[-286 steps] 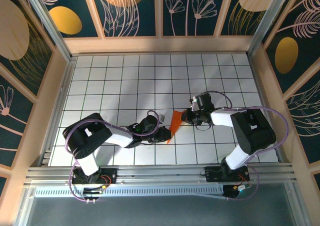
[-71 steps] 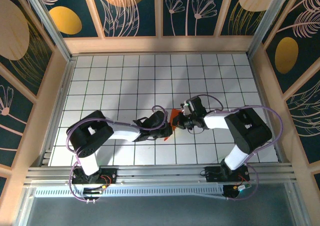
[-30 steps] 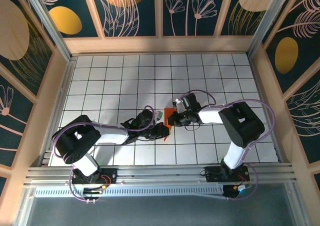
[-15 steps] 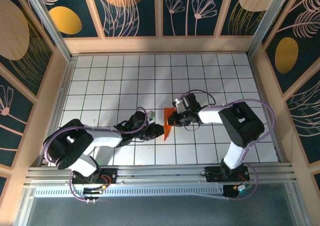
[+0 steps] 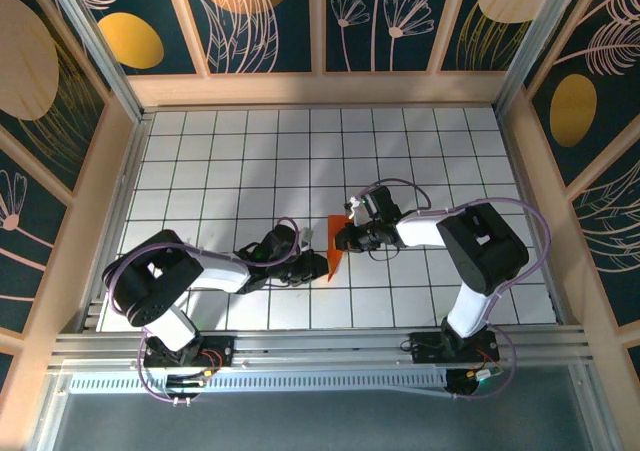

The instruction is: Fold a paper plane with a square sheet of paper (fold left side to right side)

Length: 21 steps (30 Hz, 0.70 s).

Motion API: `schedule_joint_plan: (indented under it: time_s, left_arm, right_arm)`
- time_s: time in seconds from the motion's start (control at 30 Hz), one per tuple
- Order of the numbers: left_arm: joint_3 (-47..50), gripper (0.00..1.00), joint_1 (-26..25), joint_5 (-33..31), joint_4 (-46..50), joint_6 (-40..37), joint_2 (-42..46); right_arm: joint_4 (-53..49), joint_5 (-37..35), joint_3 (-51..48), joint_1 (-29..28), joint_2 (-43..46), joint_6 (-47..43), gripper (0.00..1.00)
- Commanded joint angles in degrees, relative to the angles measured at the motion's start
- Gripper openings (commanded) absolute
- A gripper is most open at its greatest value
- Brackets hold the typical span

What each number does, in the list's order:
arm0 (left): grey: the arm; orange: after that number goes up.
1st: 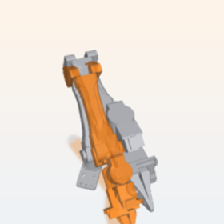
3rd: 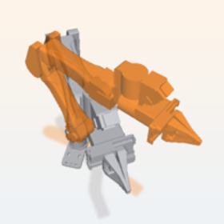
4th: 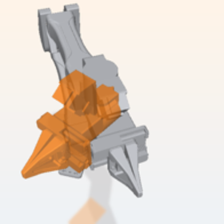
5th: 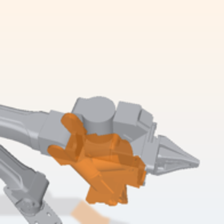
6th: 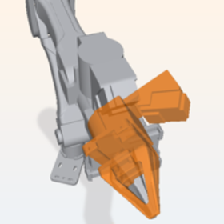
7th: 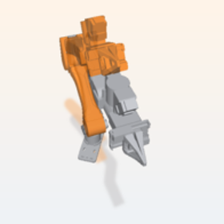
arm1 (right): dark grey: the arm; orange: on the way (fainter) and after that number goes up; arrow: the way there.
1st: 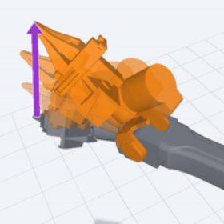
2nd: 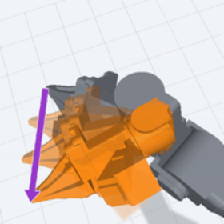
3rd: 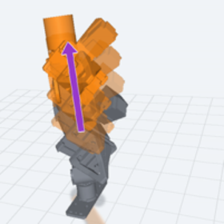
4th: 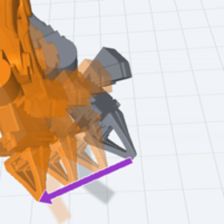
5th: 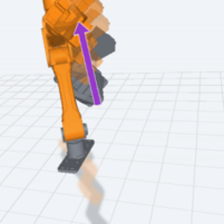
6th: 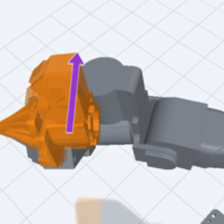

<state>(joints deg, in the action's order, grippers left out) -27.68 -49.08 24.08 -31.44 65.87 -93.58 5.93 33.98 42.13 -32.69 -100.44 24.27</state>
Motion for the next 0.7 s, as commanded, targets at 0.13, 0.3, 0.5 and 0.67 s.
schedule_joint_plan:
  time_s: [0.13,0.3,0.5,0.67]
  left_arm:
    - [-0.6,0.11,-0.7,1.4,-2.7,0.5,-1.4]
    - [-1.0,0.08,-1.3,1.4,-2.8,0.5,-2.2]
    - [-1.8,0.06,-2.4,1.4,-2.8,0.5,-3.7]
    - [-1.9,0.06,-2.9,0.6,-2.2,0.4,-4.3]
  right_arm:
    - [-7.6,-8.0,-2.0,-1.1,-4.3,-1.4,0.0]
    - [-7.6,-8.2,-2.2,-1.1,-4.2,-1.4,0.0]
    - [-8.1,-8.9,-2.1,-1.1,-4.3,-1.5,0.0]
    - [-8.4,-9.3,-2.1,-1.1,-4.2,-1.5,0.0]
